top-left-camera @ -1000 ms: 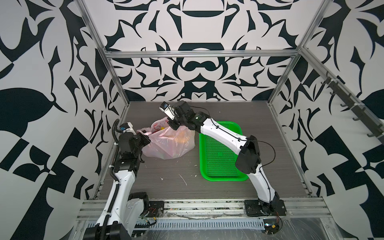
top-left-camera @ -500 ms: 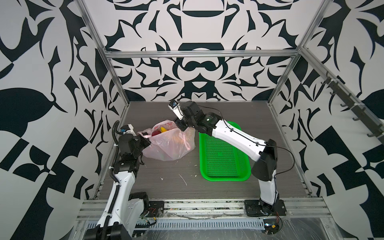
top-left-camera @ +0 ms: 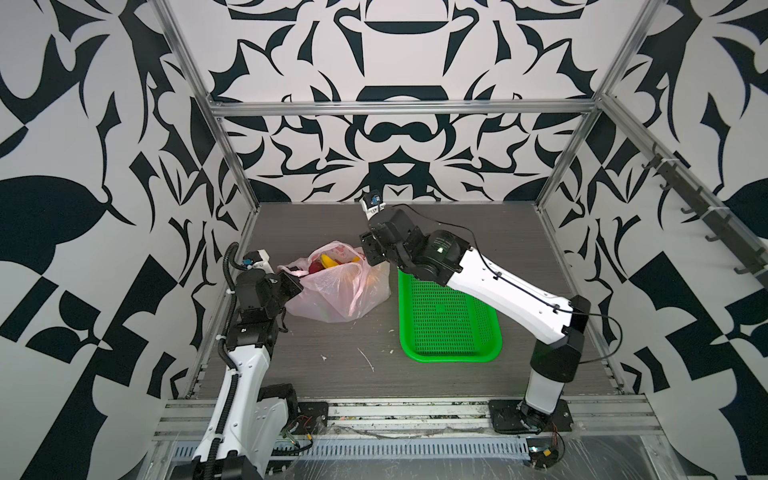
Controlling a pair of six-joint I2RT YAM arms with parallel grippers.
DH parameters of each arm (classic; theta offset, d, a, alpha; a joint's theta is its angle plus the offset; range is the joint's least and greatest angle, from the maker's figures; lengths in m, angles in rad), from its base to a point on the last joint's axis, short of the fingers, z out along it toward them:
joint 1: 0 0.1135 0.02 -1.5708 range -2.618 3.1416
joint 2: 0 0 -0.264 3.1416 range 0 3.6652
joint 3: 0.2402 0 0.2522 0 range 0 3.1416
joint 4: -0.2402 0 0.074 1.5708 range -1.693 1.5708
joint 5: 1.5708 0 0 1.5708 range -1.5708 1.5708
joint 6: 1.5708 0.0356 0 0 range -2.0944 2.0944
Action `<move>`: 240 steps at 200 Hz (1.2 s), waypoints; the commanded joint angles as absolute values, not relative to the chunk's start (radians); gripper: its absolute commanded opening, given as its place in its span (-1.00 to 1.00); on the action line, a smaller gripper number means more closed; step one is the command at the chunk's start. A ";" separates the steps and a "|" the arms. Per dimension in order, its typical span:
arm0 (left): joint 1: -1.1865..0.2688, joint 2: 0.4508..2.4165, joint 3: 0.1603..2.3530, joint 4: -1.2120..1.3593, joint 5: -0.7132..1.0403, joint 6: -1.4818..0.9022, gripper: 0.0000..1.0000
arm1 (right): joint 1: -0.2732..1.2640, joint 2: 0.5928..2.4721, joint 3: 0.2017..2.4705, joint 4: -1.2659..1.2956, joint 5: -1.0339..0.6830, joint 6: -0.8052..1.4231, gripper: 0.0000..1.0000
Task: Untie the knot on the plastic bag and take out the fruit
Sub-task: 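Release the handle and lower the right gripper into the bag opening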
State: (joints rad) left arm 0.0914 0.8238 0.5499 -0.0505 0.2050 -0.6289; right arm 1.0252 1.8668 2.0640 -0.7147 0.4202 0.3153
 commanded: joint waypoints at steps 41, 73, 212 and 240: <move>0.092 0.811 0.576 -0.066 0.248 -0.629 -1.00 | 1.027 2.045 2.257 -0.848 0.268 0.144 0.01; 0.094 0.813 0.586 -0.075 0.258 -0.622 -1.00 | 1.018 2.093 2.285 -0.872 0.270 0.043 0.10; 0.094 0.822 0.617 -0.100 0.251 -0.601 -1.00 | 0.992 2.063 2.091 -0.806 0.098 -0.041 -0.22; 0.094 0.825 0.620 -0.109 0.252 -0.599 -1.00 | 1.004 2.052 2.062 -0.781 0.069 -0.077 -0.66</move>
State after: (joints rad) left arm 0.0914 0.8249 0.5907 -0.0990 0.2440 -0.6094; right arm 0.9916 2.1155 2.0846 -0.8349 0.1028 -0.0368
